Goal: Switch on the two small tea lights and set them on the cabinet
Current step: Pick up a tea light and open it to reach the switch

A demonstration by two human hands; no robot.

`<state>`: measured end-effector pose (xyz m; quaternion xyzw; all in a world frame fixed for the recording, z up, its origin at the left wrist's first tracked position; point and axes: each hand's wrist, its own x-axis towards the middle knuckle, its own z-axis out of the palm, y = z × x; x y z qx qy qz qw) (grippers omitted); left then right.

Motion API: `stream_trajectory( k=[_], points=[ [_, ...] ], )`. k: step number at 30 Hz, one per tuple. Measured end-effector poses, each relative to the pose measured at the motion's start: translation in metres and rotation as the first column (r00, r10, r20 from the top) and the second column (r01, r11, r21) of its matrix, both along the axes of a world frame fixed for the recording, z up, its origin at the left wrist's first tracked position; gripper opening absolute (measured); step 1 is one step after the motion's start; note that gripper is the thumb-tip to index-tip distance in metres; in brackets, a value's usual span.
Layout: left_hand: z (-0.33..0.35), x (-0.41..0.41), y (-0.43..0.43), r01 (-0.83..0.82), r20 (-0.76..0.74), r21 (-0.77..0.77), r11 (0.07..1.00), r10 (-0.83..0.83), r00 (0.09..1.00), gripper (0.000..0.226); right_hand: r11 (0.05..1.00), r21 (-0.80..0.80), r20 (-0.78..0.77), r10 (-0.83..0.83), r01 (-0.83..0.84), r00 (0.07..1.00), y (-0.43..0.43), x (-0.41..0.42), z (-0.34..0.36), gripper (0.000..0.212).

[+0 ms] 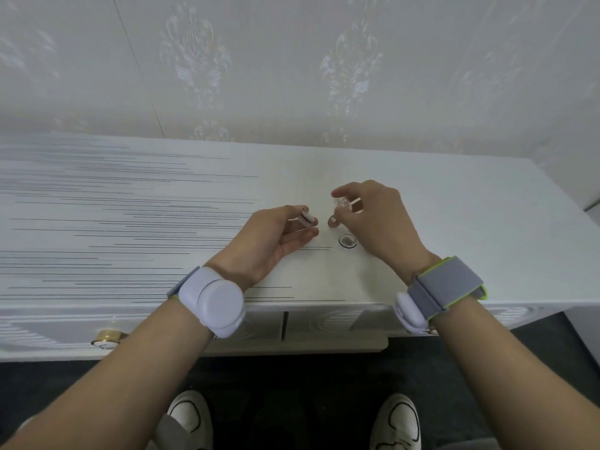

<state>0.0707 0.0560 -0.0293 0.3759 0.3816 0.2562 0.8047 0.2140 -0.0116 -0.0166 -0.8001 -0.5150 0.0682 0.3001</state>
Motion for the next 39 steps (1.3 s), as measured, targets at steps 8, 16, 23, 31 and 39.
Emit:
stream_trajectory(
  k=[8, 16, 23, 31, 39],
  points=[
    [0.000, -0.005, 0.002, 0.019, -0.011, 0.022, 1.000, -0.018, 1.000, 0.010, 0.958, -0.275, 0.304, 0.171, -0.085, 0.937, 0.010, -0.012, -0.008, 0.034],
    [0.002, -0.005, 0.004, 0.014, -0.027, 0.024, 1.000, -0.013, 1.000, 0.011, 0.973, -0.231, 0.400, 0.096, -0.001, 0.912, 0.012, -0.011, -0.013, 0.030],
    [0.001, -0.007, 0.005, 0.000, -0.015, 0.001, 1.000, 0.000, 1.000, 0.016, 0.992, -0.117, 0.232, -0.026, 0.054, 0.972, 0.010, -0.009, -0.012, 0.028],
    [0.003, -0.006, 0.005, -0.001, 0.008, -0.013, 1.000, 0.001, 1.000, 0.015, 0.984, -0.060, -0.996, -0.069, 0.169, 0.049, 0.007, 0.002, 0.014, 0.019],
    [0.004, -0.007, 0.004, -0.003, 0.019, -0.012, 1.000, 0.003, 1.000, 0.018, 0.992, -0.021, -0.991, -0.004, 0.122, -0.135, 0.003, 0.002, 0.016, 0.017]
  ],
)
